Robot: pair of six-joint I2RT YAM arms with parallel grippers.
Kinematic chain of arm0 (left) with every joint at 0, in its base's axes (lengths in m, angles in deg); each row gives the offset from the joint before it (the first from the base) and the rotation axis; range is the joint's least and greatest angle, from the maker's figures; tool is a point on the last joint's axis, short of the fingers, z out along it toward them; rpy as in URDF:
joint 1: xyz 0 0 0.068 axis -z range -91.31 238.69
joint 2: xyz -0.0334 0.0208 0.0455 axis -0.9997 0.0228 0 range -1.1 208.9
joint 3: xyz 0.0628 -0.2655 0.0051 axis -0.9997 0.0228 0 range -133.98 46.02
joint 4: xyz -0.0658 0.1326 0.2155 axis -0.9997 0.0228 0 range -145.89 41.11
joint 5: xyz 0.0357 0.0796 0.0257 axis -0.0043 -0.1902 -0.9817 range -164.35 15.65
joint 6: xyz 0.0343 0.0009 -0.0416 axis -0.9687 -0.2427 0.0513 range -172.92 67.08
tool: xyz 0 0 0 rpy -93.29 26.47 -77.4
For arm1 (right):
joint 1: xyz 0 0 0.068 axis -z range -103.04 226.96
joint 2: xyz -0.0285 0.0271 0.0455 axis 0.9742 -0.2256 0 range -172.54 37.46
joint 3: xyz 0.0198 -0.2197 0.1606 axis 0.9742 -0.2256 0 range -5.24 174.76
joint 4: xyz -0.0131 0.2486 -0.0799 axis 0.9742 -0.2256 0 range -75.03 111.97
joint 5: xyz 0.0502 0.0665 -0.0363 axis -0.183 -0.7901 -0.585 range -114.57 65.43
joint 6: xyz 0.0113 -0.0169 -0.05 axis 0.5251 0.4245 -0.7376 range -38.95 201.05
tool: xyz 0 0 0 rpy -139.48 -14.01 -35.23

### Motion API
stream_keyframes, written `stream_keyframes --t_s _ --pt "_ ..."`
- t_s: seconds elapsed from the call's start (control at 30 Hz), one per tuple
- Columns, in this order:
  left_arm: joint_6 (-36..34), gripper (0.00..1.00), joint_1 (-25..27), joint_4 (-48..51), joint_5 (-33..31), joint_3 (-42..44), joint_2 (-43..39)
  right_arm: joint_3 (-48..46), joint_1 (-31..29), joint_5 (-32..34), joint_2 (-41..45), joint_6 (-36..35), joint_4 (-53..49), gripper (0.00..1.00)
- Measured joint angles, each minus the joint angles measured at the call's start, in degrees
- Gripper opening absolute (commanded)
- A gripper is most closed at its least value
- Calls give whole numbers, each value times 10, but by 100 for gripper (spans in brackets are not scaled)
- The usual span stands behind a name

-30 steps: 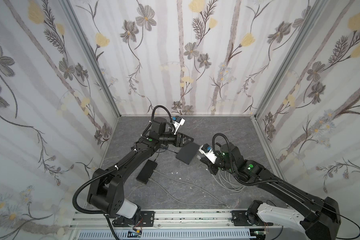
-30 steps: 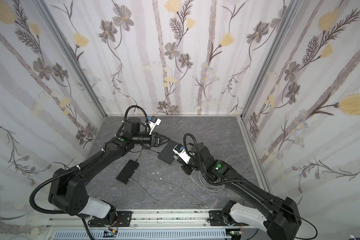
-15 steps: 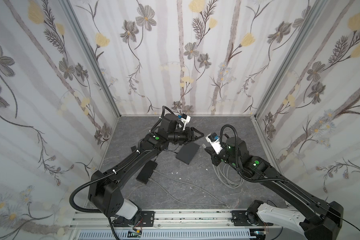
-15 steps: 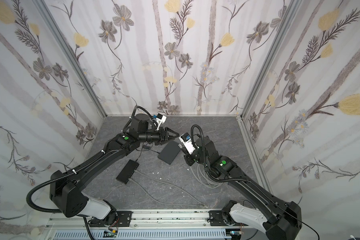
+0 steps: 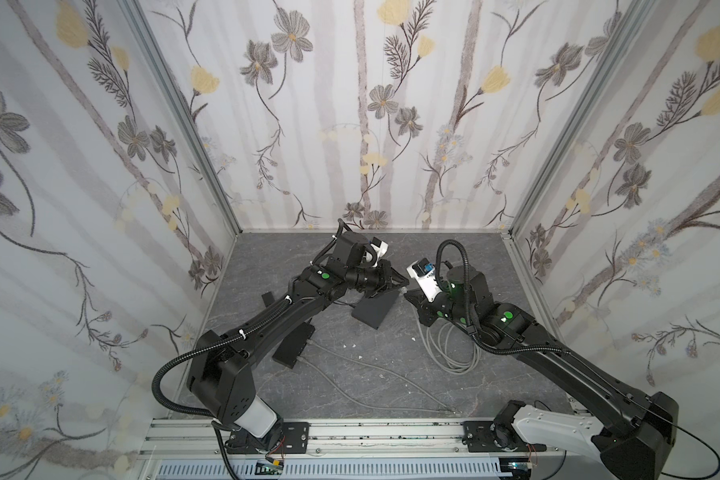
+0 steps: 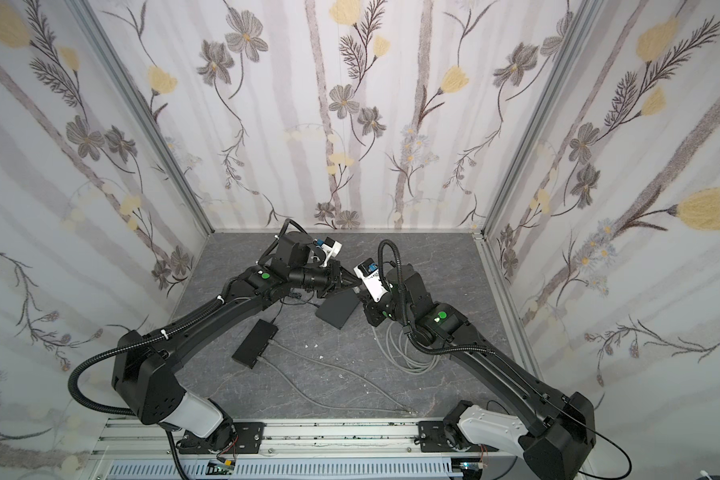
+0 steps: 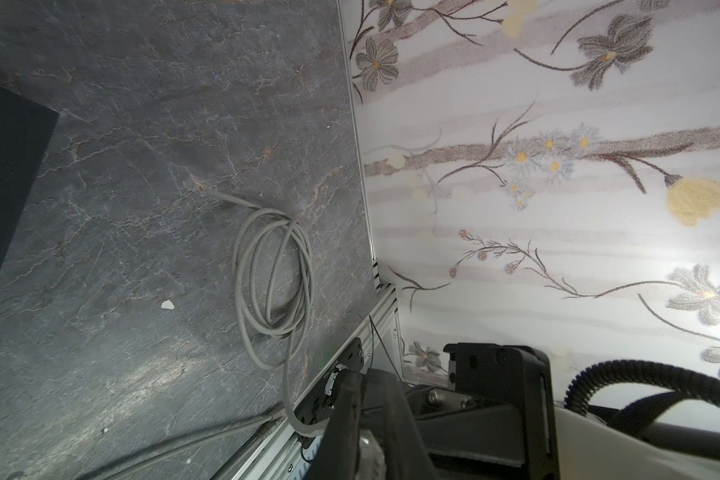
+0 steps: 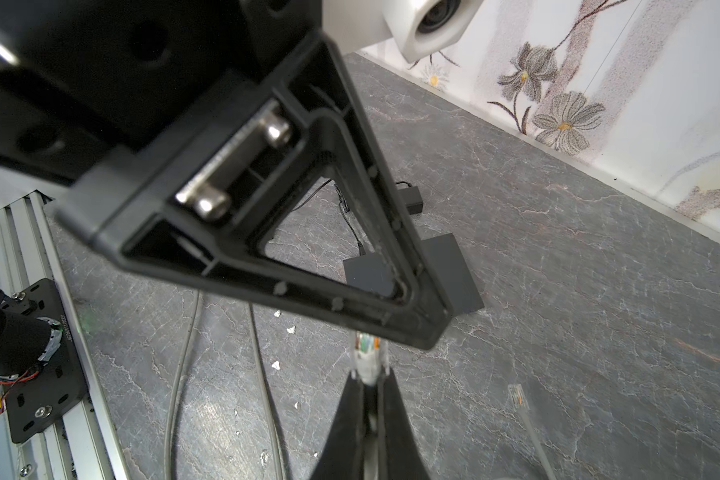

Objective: Insert the plug into the switch port

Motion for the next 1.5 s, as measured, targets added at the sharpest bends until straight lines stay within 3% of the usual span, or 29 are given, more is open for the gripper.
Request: stream_keyframes --t_s 0.07,0.1,0.17,0.37,0.47,0.57,0.7,0.8,0.97,1.1,1.2,1.27,1.33,1.5 --pt "0 7 0 -1 0 0 0 0 2 0 3 3 -2 0" --pt "-2 12 0 -1 1 0 0 0 2 2 5 4 -3 0" --pt "-16 32 -2 0 9 -2 0 0 2 -1 7 4 -5 0" --pt "-123 67 -53 2 41 -4 -29 -13 1 -20 23 -16 -4 0" --pt "-187 71 -78 -24 52 19 -54 -23 -1 -42 27 -28 -8 0" --pt "-291 72 -85 -49 81 44 -77 -25 -1 -56 27 -38 -17 0" --pt "-577 100 -61 14 113 77 -128 -25 -15 -77 32 -55 -26 0" --pt "-739 100 -53 45 124 143 -164 -23 -38 -89 34 -71 -27 0" --pt "-882 100 -52 63 121 216 -195 -21 -59 -106 34 -89 -31 0" --pt "-982 81 -43 73 154 233 -206 -21 -64 -141 24 -102 -42 0" --pt "-1036 48 -40 89 168 236 -210 -17 -65 -168 7 -110 -55 0" --pt "-1061 46 -40 94 168 235 -212 -15 -64 -187 -1 -116 -63 0" --pt "-1078 37 -40 100 168 234 -212 -13 -65 -194 -4 -120 -69 0" --pt "-1095 37 -40 106 167 231 -212 -9 -64 -212 -11 -125 -78 0"
